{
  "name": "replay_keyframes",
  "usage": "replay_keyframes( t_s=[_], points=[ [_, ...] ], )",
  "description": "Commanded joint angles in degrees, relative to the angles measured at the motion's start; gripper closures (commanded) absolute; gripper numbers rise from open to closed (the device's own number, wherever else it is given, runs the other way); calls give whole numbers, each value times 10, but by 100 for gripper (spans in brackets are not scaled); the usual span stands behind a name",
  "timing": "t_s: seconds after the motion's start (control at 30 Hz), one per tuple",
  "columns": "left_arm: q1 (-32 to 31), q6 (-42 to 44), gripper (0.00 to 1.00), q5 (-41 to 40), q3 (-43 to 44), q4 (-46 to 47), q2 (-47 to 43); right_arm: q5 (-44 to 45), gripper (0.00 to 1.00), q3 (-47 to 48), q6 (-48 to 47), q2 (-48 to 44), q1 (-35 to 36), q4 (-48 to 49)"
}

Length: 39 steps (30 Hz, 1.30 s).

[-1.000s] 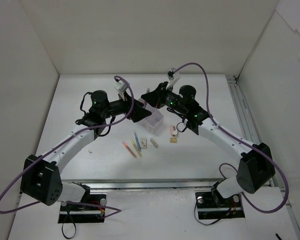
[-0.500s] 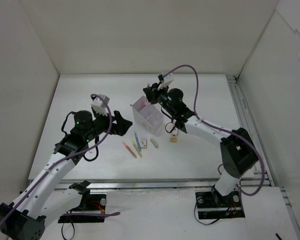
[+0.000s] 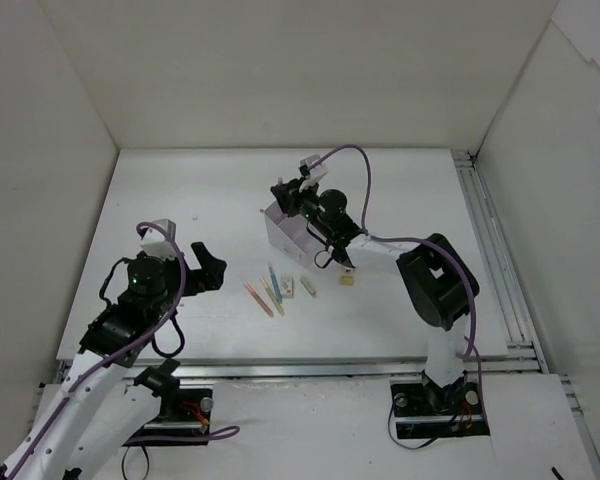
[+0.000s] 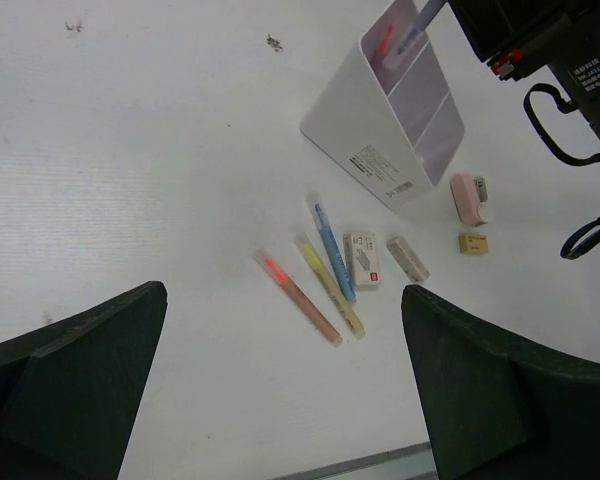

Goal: Sort the stationery into containers
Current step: Place the pen in the storage box.

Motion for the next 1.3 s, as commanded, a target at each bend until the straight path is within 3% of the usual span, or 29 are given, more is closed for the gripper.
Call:
replay_keyframes(
  t_s=[0.0,0.27,0.3,0.4,0.5,0.77,0.83,0.97,1.0,1.1,1.27],
  points=[
    [-2,-16,0,-31,15,-5,4,-16,100,30,2,-5,-2,84],
    [-2,-17,0,-24,26,-3,35,-3,98,9,0,14,-1,95],
    [-2,-18,0,-23,27,-1,36,-2,95,5,2,14,-2,96],
    [-2,-21,0,-23,27,-1,42,-4,66,-9,8,7,-2,97],
    [-2,-25,0,-23,26,-1,46,-5,51,-23,8,-12,-1,98],
    [-2,-32,0,-20,29,-6,50,31,25,-95,4,-123,9,81],
    [-2,-35,0,-25,30,-10,50,56,2,-109,0,-175,20,-11],
    [-2,-48,0,-46,34,-36,57,108,2,-68,6,-242,56,-292],
    [-2,-53,0,-51,38,-43,61,117,2,-56,3,-248,75,-393],
    [-2,-70,0,-67,37,-60,63,155,2,-4,7,-227,115,-559],
    [-2,-119,0,-107,31,-112,46,191,2,45,41,-169,158,-665]
  ],
)
